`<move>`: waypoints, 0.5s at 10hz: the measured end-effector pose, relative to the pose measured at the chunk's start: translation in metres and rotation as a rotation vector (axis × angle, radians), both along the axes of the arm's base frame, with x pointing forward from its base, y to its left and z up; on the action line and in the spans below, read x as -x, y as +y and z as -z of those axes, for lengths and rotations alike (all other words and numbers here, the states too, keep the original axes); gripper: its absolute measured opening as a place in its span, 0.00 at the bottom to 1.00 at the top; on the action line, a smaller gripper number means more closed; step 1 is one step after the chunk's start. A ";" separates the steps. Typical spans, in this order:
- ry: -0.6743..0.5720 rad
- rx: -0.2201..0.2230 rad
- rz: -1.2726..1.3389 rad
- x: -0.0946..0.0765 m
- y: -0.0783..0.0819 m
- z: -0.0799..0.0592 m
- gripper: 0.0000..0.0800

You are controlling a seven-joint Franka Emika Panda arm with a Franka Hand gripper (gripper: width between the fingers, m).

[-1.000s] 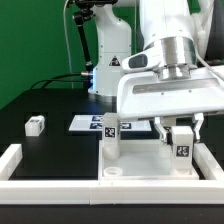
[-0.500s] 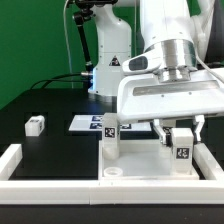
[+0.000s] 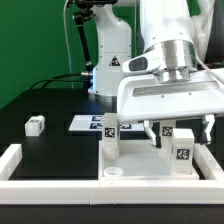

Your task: Assemble square table

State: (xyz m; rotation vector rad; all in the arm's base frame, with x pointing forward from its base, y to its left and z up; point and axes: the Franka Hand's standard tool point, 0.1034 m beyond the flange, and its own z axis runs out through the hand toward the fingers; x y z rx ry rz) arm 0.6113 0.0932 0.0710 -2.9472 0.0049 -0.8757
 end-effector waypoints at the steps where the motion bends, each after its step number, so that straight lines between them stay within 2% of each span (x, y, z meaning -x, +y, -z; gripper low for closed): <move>1: 0.000 0.000 0.000 0.000 0.000 0.000 0.81; 5: 0.016 -0.002 -0.003 0.001 0.000 0.001 0.81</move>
Offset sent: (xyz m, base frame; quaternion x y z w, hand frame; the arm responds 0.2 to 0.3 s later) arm 0.0000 0.0000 0.0000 0.0000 0.0000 0.0000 1.0000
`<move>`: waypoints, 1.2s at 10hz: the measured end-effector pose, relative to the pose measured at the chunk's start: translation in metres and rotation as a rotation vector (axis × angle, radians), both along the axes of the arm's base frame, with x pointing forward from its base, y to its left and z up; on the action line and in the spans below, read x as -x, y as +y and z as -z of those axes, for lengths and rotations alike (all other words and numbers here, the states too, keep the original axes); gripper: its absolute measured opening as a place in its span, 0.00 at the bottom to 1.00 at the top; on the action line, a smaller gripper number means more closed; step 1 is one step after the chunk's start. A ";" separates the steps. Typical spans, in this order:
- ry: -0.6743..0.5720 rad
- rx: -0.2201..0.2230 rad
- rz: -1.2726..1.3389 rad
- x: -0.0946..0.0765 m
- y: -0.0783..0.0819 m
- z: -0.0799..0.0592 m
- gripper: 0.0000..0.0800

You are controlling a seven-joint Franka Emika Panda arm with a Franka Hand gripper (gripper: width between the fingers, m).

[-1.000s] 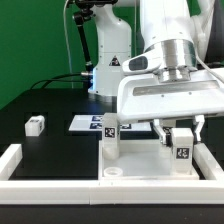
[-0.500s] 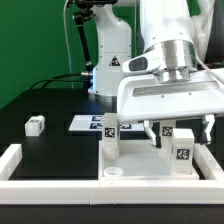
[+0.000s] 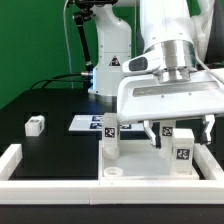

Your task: Assemble square table

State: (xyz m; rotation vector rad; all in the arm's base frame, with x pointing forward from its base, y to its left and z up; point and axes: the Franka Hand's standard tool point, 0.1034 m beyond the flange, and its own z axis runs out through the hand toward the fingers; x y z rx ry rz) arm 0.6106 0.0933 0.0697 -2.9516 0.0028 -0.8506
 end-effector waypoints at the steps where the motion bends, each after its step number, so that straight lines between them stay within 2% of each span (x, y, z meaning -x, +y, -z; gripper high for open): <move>1: 0.098 -0.019 -0.017 0.000 0.002 -0.005 0.81; 2: 0.094 -0.018 -0.019 -0.006 0.000 -0.023 0.81; 6: 0.367 -0.084 -0.062 -0.006 0.014 -0.022 0.81; 8: 0.480 -0.100 -0.081 0.002 0.017 -0.021 0.81; 10: 0.500 -0.091 -0.081 0.002 0.012 -0.021 0.81; 12: 0.550 -0.047 -0.057 -0.001 -0.007 -0.019 0.81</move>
Offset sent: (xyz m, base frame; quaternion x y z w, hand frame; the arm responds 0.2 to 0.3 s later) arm 0.0137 -0.0020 0.0062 -0.0098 -0.1397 -0.0162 0.9900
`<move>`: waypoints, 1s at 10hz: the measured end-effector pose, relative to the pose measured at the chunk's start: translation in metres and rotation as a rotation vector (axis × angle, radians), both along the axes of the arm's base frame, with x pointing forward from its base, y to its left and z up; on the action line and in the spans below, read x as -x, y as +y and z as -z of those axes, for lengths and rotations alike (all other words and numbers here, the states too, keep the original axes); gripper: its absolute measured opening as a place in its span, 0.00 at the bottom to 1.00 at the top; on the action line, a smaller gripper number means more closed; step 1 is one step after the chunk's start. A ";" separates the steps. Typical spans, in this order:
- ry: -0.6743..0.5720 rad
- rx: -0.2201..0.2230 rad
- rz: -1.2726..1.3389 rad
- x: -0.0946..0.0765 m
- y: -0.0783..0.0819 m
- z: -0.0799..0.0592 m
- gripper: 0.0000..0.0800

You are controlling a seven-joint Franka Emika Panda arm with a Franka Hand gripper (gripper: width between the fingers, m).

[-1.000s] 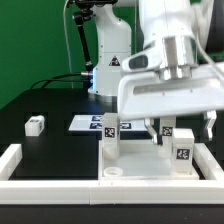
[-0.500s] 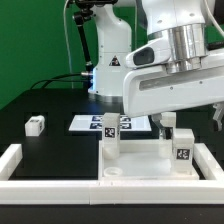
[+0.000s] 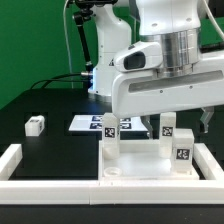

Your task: Assemble square table

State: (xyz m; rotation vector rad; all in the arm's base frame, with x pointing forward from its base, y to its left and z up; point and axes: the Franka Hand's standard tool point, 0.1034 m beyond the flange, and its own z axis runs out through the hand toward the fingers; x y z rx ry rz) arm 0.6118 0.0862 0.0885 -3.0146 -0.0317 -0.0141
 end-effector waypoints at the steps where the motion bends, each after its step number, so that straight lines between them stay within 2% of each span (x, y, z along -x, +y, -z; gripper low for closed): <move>1: 0.015 0.025 0.003 -0.002 -0.004 -0.001 0.81; 3: 0.040 0.011 0.063 -0.009 -0.009 0.004 0.81; 5: 0.039 0.010 0.092 -0.016 -0.006 0.008 0.81; 8: 0.044 0.009 0.105 -0.016 -0.001 0.012 0.81; 10: 0.047 0.009 0.118 -0.016 -0.002 0.012 0.48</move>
Offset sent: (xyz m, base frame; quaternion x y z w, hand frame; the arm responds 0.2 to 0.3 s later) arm 0.0229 0.0040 -0.0101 -0.0086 -0.0125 0.0795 0.9967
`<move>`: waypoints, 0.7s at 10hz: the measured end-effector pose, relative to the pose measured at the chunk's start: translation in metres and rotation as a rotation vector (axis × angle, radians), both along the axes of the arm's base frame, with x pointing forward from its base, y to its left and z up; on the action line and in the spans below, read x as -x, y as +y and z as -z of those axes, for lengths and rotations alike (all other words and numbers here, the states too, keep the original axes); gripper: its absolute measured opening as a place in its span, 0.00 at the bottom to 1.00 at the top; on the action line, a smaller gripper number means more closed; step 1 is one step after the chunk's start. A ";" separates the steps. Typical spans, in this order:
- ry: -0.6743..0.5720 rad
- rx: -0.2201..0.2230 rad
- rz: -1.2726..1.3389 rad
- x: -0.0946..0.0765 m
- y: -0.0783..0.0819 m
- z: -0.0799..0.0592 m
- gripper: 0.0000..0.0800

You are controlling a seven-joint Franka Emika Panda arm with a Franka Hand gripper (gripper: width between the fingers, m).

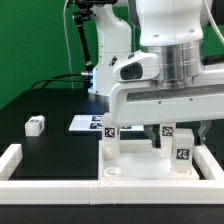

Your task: Assemble square table

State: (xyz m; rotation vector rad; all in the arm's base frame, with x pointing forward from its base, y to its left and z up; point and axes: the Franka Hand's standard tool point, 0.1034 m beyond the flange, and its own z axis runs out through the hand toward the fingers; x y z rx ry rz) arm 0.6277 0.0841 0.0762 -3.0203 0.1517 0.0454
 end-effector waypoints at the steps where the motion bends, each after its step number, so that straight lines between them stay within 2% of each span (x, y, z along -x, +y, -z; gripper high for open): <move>1: 0.003 -0.001 0.025 0.000 0.000 0.000 0.48; 2: 0.014 0.000 0.108 0.000 0.001 0.000 0.36; 5: 0.039 0.004 0.309 0.001 0.001 0.001 0.36; 6: 0.045 0.005 0.419 0.000 0.003 0.001 0.36; 7: 0.032 0.002 0.637 -0.001 0.013 0.001 0.36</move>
Offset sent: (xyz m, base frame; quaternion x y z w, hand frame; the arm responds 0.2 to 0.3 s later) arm 0.0000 0.0000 0.0000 0.0000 0.0000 0.1938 0.9810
